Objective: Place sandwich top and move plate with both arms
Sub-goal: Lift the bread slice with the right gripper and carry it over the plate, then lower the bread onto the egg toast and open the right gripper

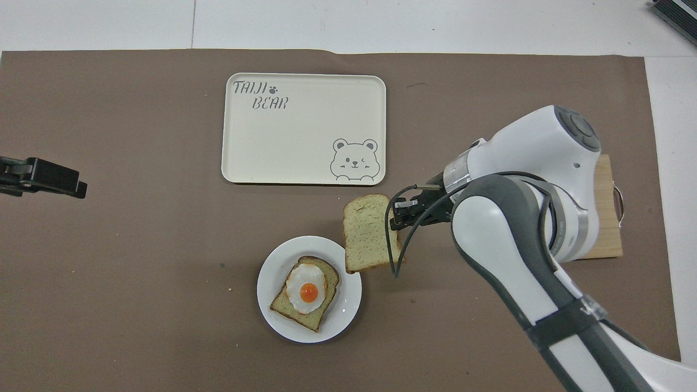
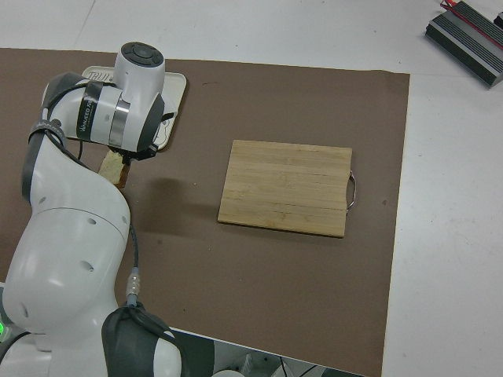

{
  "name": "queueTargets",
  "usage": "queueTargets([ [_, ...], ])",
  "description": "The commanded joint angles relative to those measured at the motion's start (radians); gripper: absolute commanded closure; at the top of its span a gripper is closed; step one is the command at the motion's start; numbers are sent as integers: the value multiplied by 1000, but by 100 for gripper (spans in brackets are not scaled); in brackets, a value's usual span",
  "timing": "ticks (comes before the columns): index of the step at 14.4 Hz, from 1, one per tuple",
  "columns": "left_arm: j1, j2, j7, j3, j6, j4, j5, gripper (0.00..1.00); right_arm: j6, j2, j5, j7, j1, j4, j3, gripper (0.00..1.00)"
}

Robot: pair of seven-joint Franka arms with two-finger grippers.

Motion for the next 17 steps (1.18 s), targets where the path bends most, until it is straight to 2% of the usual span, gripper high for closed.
queueTargets([
  [1, 4, -14, 6, -2, -9, -8, 17, 0, 61, -58, 31, 52, 56, -74, -5, 100],
  [6, 4, -16, 6, -2, -9, -8, 17, 0, 217, -44, 49, 158, 190, -121, -3, 100],
  [10, 4, -14, 4, -1, -9, -10, 17, 0, 245, -46, 66, 179, 245, -164, -3, 100],
  [14, 4, -16, 4, -1, -9, -8, 17, 0, 366, -27, 71, 179, 317, -226, -3, 100],
  [17, 4, -16, 4, -1, -9, -8, 17, 0, 388, -9, 71, 178, 326, -231, -3, 100],
])
